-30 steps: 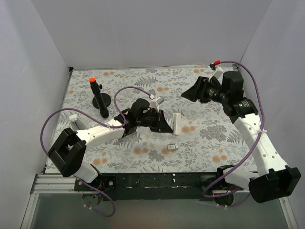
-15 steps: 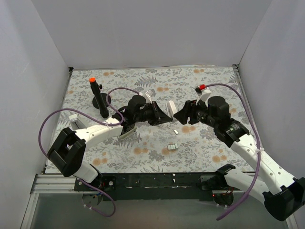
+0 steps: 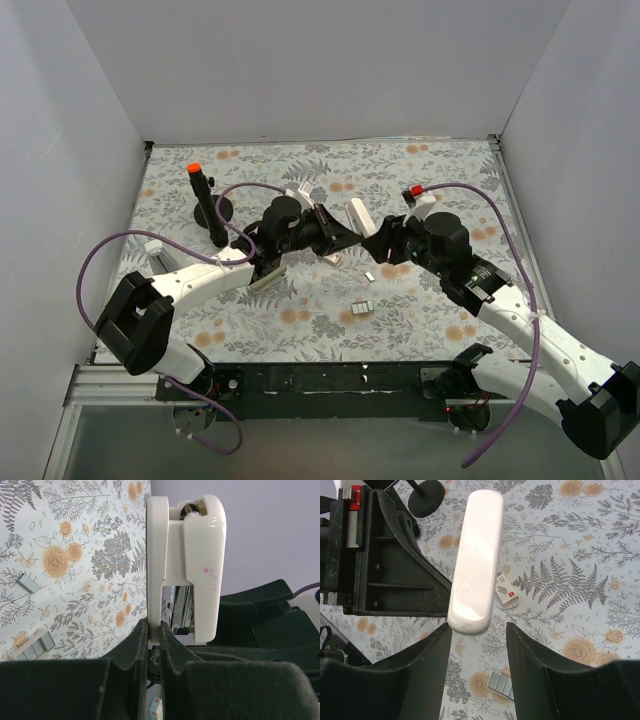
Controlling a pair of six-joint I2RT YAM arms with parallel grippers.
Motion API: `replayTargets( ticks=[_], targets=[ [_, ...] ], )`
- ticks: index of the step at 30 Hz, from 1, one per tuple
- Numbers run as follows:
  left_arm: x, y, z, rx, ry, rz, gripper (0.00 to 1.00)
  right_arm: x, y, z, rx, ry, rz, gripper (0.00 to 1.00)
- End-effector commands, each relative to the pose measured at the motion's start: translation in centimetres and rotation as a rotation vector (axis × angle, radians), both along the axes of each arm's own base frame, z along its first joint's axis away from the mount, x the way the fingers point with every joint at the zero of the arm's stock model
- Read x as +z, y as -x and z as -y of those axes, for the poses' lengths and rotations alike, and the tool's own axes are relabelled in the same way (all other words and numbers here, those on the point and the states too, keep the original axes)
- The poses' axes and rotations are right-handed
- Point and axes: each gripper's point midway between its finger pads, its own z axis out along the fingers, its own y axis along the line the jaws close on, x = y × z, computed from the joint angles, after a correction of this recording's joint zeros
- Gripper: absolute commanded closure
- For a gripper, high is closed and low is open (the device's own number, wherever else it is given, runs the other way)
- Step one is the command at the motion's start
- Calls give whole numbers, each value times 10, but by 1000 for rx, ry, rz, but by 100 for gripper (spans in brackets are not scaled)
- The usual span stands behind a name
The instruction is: Unload the staples from the stapler
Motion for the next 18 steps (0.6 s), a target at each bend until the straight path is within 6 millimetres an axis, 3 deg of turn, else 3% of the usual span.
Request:
replayTargets(
  ticks=[1, 5, 10, 14, 18],
  targets=[
    [42, 4, -2, -2, 90, 79, 100, 19, -9, -8, -7, -52, 78, 46],
    [37, 10, -3, -28, 77, 86, 100, 18, -10, -12, 2, -56, 80, 60],
    [17, 13, -14, -27, -26, 130, 100, 37, -19, -4, -54, -62, 150, 63],
    [-1, 17, -21, -40, -84, 166, 100, 53, -27, 2, -84, -43, 208, 71],
    [-22, 19, -26, -61, -155, 172, 100, 65, -34, 3, -101, -25, 234, 71]
  ],
)
